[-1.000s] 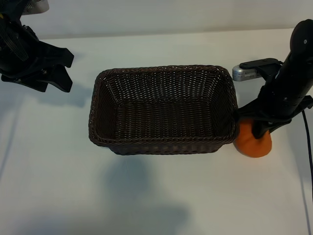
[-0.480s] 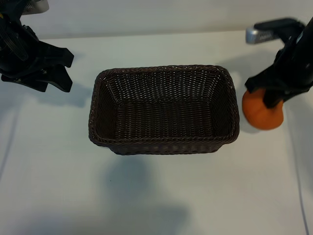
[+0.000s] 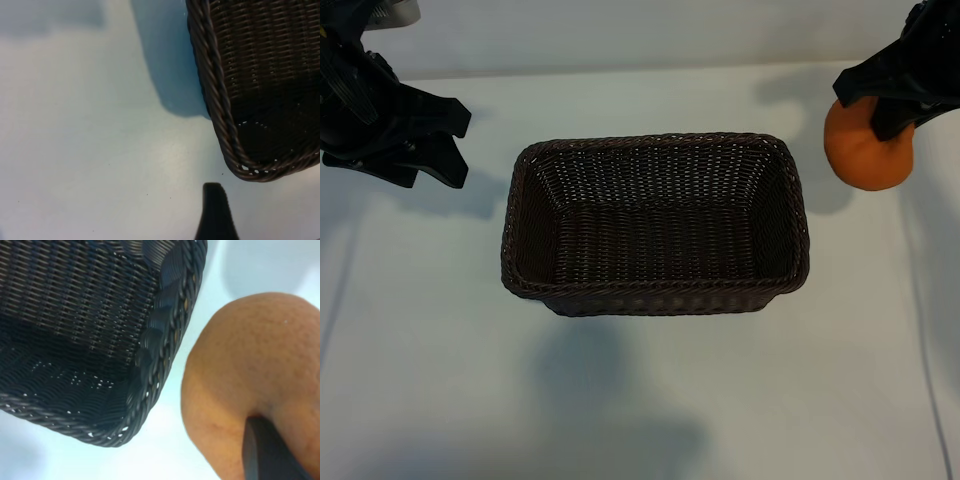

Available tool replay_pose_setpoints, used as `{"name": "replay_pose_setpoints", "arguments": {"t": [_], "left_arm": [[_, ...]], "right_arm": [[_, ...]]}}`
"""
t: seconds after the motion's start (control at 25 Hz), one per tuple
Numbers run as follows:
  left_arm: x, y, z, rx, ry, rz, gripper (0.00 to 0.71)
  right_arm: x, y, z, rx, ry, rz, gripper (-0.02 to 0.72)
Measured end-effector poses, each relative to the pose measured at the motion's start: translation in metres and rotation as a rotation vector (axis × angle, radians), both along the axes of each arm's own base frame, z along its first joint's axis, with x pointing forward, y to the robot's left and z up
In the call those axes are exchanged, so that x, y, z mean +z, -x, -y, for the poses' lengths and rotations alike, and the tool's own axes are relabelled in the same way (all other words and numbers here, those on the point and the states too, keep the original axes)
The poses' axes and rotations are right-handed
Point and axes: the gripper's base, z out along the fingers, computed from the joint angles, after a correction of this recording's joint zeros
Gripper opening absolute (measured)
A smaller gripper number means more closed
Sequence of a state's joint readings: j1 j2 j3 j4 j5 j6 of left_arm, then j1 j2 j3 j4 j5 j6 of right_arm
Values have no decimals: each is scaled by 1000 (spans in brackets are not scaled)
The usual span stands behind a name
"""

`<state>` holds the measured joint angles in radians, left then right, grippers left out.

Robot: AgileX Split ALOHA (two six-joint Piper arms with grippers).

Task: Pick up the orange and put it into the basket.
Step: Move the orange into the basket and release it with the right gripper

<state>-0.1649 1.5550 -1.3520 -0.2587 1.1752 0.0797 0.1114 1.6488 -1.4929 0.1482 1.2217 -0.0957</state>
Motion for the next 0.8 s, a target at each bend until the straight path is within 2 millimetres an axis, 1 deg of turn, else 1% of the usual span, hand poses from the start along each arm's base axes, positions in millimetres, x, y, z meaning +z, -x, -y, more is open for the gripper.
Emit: {"name": "replay_pose_setpoints", "arguments": {"t": [0.24,0.36,0.44,0.6,0.8], "left_arm": [[0,0,0,0,0,0,527],[0,0,0,0,0,0,527],[0,0,0,0,0,0,527],[0,0,0,0,0,0,527],[0,0,0,0,0,0,527]], "right_arm": [[1,0,-4,-4,-46,-6,80],[1,2,-13,17,-65,-9,80],[1,4,-25,49,-72,-5,80],[1,7,-55,127,-86,33,78],[-10,8,-94,221,-96,53,78]]}}
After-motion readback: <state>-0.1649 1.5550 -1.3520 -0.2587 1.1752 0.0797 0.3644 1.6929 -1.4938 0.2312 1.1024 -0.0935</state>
